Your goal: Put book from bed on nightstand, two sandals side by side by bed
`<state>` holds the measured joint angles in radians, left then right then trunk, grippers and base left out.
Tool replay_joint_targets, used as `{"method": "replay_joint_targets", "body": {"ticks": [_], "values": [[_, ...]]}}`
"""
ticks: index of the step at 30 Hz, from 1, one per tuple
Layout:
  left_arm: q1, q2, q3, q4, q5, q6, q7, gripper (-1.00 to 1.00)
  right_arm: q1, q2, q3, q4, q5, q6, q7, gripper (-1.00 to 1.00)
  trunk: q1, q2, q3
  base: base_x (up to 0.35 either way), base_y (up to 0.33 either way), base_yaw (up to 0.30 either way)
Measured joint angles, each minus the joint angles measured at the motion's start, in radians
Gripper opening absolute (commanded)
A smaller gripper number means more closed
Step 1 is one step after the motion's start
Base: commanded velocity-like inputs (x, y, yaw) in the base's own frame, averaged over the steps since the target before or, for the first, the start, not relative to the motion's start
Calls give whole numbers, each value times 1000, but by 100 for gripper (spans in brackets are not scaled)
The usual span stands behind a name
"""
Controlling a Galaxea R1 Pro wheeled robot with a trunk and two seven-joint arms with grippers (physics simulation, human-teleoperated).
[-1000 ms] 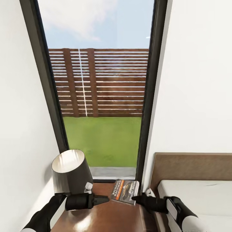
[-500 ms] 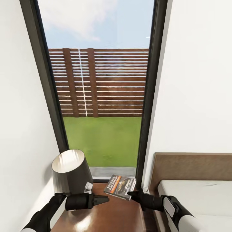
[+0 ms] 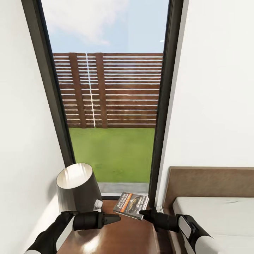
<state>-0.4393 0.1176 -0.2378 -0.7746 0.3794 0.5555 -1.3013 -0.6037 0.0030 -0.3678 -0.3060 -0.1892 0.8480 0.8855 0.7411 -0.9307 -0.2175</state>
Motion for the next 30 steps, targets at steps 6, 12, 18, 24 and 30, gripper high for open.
{"method": "replay_joint_targets", "body": {"ticks": [6, 12, 18, 24, 30], "values": [[0, -2, 0, 0, 0, 0, 0, 100, 0, 1, 1, 0, 2, -2, -2, -100, 23, -42, -19, 0, 0, 0], [0, -2, 0, 0, 0, 0, 0, 100, 0, 1, 3, 0, 1, -4, -4, -100, 46, -84, -38, 0, 0, 0], [0, -3, 0, 0, 0, 1, 0, 100, 0, 1, 4, 0, 1, -6, -4, -100, 69, -126, -57, 0, 0, 0], [0, -9, 0, 0, 0, 1, 0, 100, 0, 7, 5, 0, 1, -6, -4, -100, 92, -168, -75, 0, 0, 0], [0, -10, 0, 0, 0, 1, 0, 100, 0, 7, 5, 0, 1, -8, -4, -100, 115, -210, -94, 0, 0, 0]]}}
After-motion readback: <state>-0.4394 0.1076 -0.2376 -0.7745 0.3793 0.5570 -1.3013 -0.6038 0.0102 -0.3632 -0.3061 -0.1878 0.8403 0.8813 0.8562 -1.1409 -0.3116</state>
